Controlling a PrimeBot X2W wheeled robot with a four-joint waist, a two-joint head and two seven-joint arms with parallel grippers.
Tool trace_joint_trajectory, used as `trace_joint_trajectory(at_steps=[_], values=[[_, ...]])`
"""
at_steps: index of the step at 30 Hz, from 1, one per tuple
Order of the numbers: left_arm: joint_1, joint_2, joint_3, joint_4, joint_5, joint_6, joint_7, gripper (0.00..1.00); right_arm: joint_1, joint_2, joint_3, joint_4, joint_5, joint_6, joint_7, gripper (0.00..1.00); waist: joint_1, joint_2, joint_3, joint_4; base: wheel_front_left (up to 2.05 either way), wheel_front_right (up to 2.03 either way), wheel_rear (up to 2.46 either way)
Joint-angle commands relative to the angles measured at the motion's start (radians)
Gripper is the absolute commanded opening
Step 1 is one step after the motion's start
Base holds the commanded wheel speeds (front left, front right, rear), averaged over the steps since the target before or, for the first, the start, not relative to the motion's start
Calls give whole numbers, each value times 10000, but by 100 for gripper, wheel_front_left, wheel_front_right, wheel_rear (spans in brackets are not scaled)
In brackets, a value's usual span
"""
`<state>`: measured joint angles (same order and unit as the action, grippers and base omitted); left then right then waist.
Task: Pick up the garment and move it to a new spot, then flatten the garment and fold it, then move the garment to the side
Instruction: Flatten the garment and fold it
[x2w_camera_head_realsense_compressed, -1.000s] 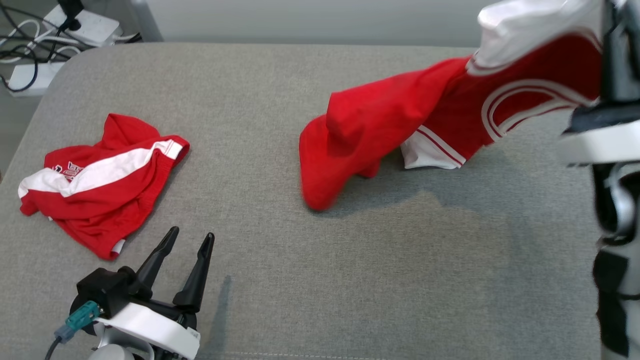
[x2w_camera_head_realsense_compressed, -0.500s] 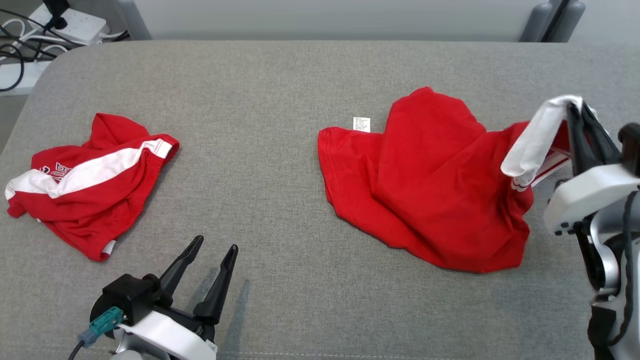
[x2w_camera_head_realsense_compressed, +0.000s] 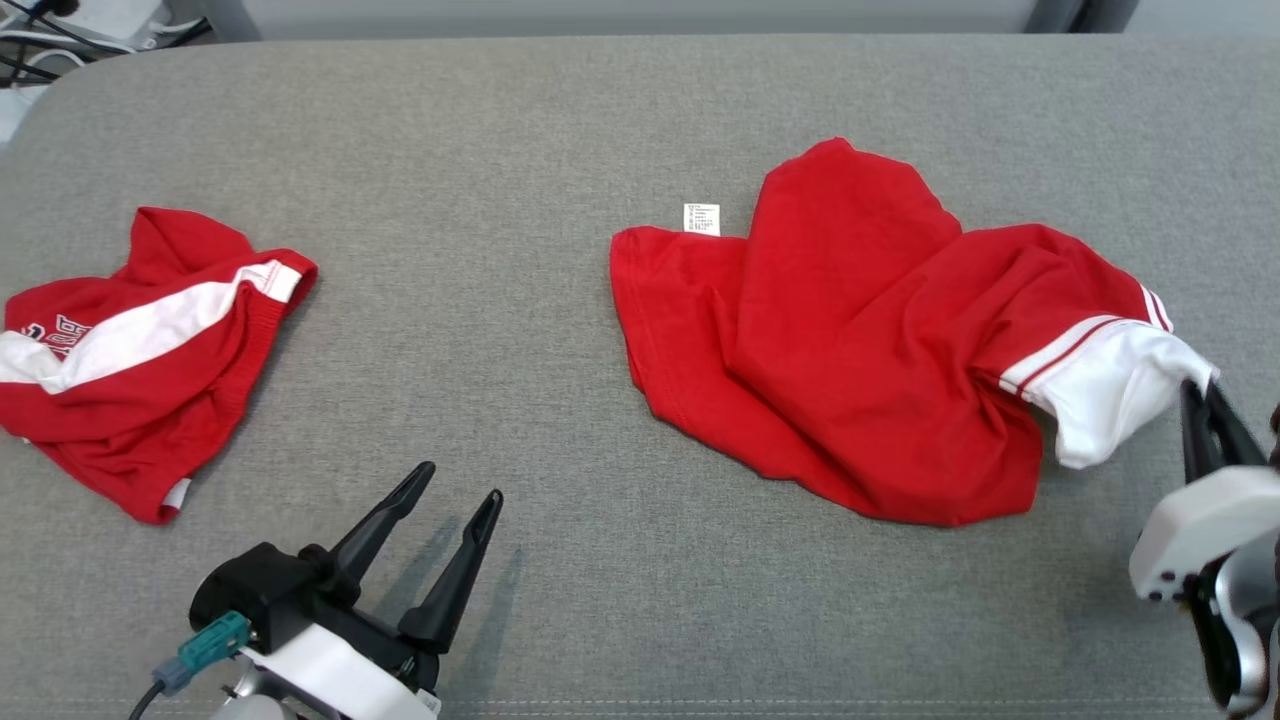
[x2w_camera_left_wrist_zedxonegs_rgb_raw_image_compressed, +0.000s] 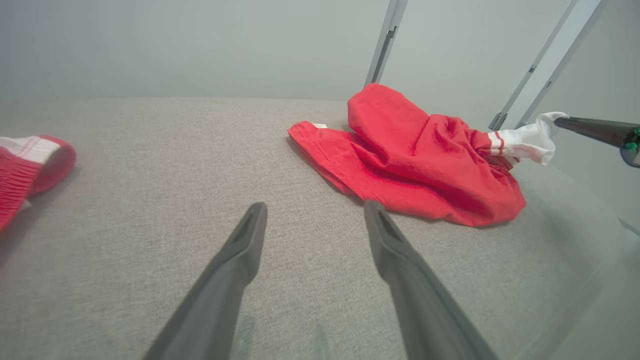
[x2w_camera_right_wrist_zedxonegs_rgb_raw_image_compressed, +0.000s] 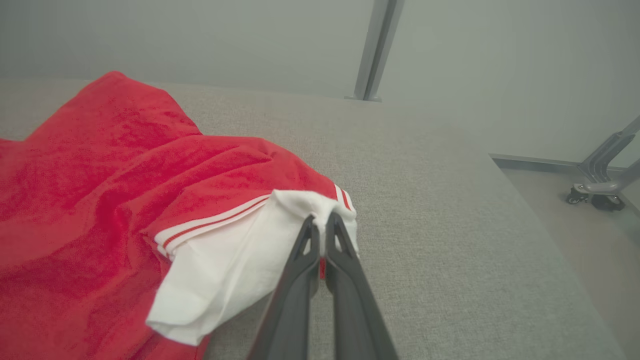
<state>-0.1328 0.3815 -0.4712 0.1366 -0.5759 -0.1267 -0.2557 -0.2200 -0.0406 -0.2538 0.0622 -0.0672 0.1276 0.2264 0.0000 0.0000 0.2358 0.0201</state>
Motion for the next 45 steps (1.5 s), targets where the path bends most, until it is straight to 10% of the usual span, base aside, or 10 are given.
trace_joint_trajectory(at_steps=[1,2,21,41,42,43,45], values=[[-559,387,292,-361,-167,-40,-61,100,241,-97,263,-48,253,31,-168,36,0,0,153,-145,0,0,0],[-606,459,248,-459,-184,-40,-61,100,341,-97,291,28,371,31,-272,100,0,0,221,-206,0,0,0],[-1818,1449,-1223,-216,-1294,-40,-61,100,961,-97,1739,367,1008,31,-2805,100,0,0,1034,-2307,0,0,0],[-2166,1426,-720,1385,-1305,252,121,100,1714,-97,2834,494,1826,31,-4003,100,0,0,1311,-4073,0,0,0],[-2199,1423,-743,1383,-1294,268,172,91,1714,-97,2859,514,1851,31,-4044,100,0,0,1299,-4111,0,0,0],[-2234,1423,-754,1373,-1292,280,211,47,1714,-97,2880,532,1880,31,-4079,100,0,0,1294,-4137,0,0,0],[-2316,1515,-822,1384,-1132,337,270,0,1703,-97,2896,574,1882,31,-4126,100,0,0,1269,-4168,0,0,0]])
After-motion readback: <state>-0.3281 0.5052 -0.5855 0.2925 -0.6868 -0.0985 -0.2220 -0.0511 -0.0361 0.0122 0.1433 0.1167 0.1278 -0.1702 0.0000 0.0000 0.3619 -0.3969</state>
